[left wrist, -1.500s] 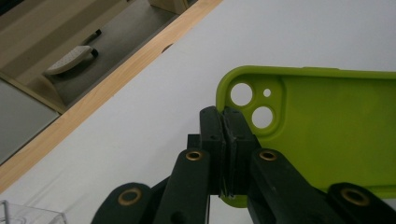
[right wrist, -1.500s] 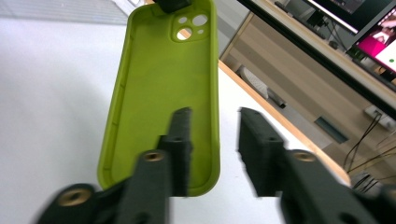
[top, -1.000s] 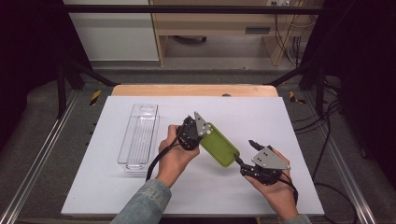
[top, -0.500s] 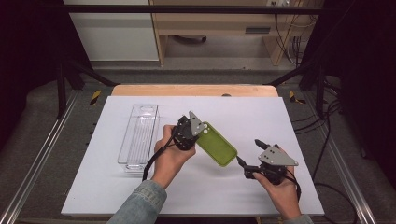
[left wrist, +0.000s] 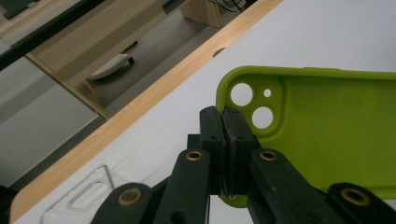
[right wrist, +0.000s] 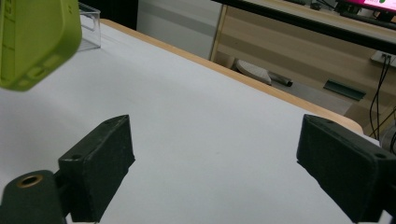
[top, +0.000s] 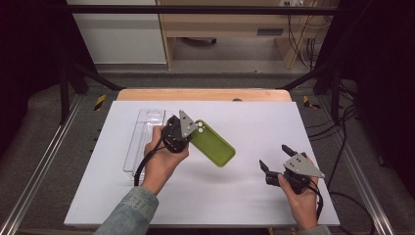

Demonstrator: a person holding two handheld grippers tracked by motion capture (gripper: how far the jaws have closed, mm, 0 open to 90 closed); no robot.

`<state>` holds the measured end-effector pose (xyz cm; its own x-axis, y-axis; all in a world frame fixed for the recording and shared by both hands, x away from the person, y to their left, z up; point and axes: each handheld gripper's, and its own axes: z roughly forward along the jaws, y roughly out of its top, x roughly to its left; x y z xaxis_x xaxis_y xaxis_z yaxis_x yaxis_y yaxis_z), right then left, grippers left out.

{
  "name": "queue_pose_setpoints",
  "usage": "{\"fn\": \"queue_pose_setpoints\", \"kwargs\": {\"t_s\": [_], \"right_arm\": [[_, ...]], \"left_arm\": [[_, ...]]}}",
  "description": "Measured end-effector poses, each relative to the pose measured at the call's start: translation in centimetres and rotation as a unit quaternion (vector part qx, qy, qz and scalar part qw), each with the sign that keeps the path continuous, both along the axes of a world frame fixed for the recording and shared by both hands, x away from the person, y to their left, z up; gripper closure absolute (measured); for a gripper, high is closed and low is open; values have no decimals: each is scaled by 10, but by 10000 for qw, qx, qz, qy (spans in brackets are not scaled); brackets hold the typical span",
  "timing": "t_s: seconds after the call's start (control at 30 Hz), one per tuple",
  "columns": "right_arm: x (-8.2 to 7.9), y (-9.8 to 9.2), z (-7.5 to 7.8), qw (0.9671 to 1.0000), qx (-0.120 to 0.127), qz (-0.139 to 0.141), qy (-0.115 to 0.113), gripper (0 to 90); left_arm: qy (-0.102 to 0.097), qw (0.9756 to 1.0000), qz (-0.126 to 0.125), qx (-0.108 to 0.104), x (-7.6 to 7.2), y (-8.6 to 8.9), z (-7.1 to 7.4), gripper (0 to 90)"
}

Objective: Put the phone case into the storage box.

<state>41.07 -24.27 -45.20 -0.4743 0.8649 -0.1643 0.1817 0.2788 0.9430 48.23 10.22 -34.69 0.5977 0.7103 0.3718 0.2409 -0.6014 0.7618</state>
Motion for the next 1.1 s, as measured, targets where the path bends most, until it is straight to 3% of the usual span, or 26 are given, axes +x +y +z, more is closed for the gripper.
{"fn": "queue_pose_setpoints", "kwargs": {"t_s": [0.17, 0.33, 0.67, 0.83, 1.0, 1.1], "right_arm": [[-2, 4, -5, 9999, -24, -128, -52, 99], [-1, 9, -8, 10000, -65, -16, 11, 93], [-3, 14, -10, 10000, -56, -4, 47, 60], [-4, 13, -13, 9999, -7, 73, 98, 59], [-6, 12, -15, 10000, 70, 56, 16, 51], [-6, 12, -16, 9999, 87, 73, -41, 47]], "left_arm": [[-172, 9998, 102, -20, 1, 16, 15, 877], [-312, 9992, 257, -63, 3, 34, 30, 877], [-589, 9968, 534, 109, 12, 68, 47, 877], [-649, 9955, 695, 5, 17, 87, 58, 877], [-739, 9940, 777, 233, 20, 99, 64, 877], [-788, 9934, 789, 262, 20, 104, 68, 877]]}}
